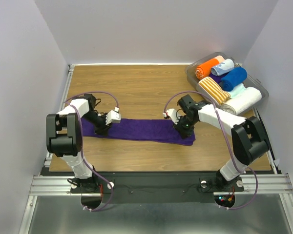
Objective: Roll the towels
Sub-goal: Fold the towel
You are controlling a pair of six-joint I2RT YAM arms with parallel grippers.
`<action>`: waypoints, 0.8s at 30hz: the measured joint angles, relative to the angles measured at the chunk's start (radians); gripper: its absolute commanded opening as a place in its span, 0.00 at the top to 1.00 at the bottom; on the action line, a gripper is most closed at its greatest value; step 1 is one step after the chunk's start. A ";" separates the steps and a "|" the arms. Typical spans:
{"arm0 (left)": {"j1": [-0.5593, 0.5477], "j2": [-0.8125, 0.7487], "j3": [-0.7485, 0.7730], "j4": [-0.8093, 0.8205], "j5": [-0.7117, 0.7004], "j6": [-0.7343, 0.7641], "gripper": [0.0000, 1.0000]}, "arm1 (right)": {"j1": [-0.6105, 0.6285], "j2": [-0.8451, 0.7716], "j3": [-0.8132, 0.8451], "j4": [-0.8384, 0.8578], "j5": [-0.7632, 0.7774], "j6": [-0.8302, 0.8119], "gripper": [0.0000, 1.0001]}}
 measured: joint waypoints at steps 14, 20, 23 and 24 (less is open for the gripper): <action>0.103 -0.163 -0.002 0.083 0.049 -0.202 0.47 | 0.000 -0.110 -0.148 -0.023 0.120 0.033 0.90; 0.177 -0.206 -0.005 0.189 0.042 -0.369 0.47 | 0.000 -0.072 -0.162 0.013 0.188 0.060 0.93; 0.299 -0.196 0.003 0.195 0.042 -0.435 0.47 | 0.000 -0.072 -0.163 0.019 0.222 0.075 0.94; 0.347 -0.190 0.010 0.197 0.041 -0.458 0.47 | 0.000 -0.072 -0.163 0.020 0.231 0.082 0.94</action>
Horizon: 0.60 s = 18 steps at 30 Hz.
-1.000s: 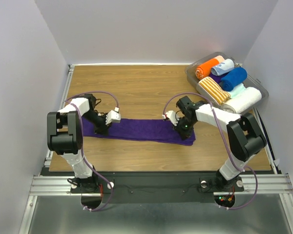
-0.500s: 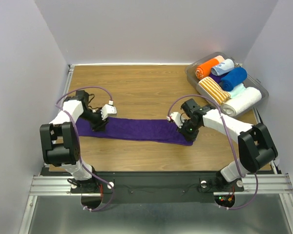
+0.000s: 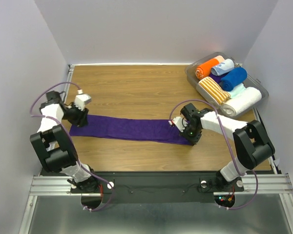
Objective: Roll the towels
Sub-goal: Fold the towel
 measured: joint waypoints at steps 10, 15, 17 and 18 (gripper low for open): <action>0.175 0.012 -0.006 0.065 -0.114 -0.158 0.47 | -0.017 -0.032 -0.031 0.033 0.069 0.047 0.87; 0.208 0.019 -0.026 0.126 -0.197 -0.236 0.47 | -0.075 -0.033 -0.014 0.028 0.055 0.084 0.65; 0.223 0.042 -0.018 0.146 -0.217 -0.267 0.47 | -0.082 -0.032 0.013 0.021 0.042 0.108 0.65; 0.227 0.055 -0.013 0.151 -0.222 -0.277 0.47 | -0.083 -0.032 0.032 0.018 0.029 0.121 0.65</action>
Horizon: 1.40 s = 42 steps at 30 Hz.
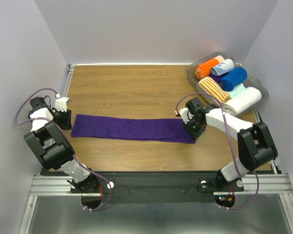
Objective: Roll the towels
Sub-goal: Fold the towel
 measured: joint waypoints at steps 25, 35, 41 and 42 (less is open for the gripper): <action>0.005 0.163 0.032 0.027 -0.032 -0.043 0.52 | 0.001 0.109 0.059 -0.010 -0.055 0.107 0.66; 0.005 0.154 0.024 0.032 -0.005 -0.026 0.53 | 0.001 0.097 0.063 -0.020 -0.027 0.149 0.63; 0.003 0.153 0.024 0.014 0.045 -0.015 0.49 | 0.001 0.094 0.063 -0.042 -0.010 0.142 0.65; 0.000 0.152 0.024 0.010 0.048 -0.014 0.48 | 0.001 0.098 0.063 -0.042 -0.006 0.139 0.65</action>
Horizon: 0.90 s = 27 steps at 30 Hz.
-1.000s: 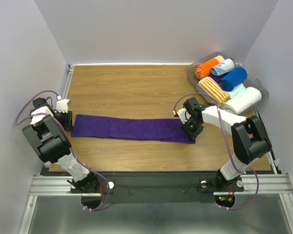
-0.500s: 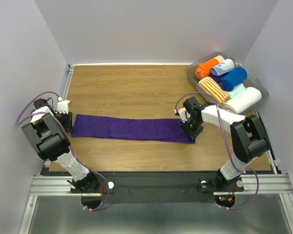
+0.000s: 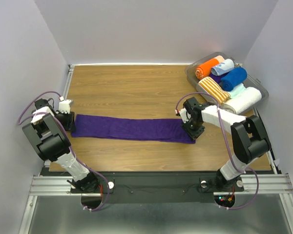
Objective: Roll the towels
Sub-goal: Fold the towel
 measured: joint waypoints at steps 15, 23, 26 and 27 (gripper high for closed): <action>-0.043 -0.017 -0.034 0.060 -0.089 -0.056 1.00 | 0.007 0.029 -0.014 0.027 0.093 -0.058 0.69; -0.060 0.019 0.016 0.064 -0.130 -0.066 1.00 | 0.010 0.016 -0.031 0.043 0.098 -0.065 0.70; -0.063 0.019 0.016 0.067 -0.138 -0.061 0.92 | 0.011 0.002 -0.041 0.052 0.093 -0.074 0.68; -0.064 0.019 0.016 0.066 -0.138 -0.058 0.79 | 0.011 0.000 -0.041 0.051 0.088 -0.079 0.68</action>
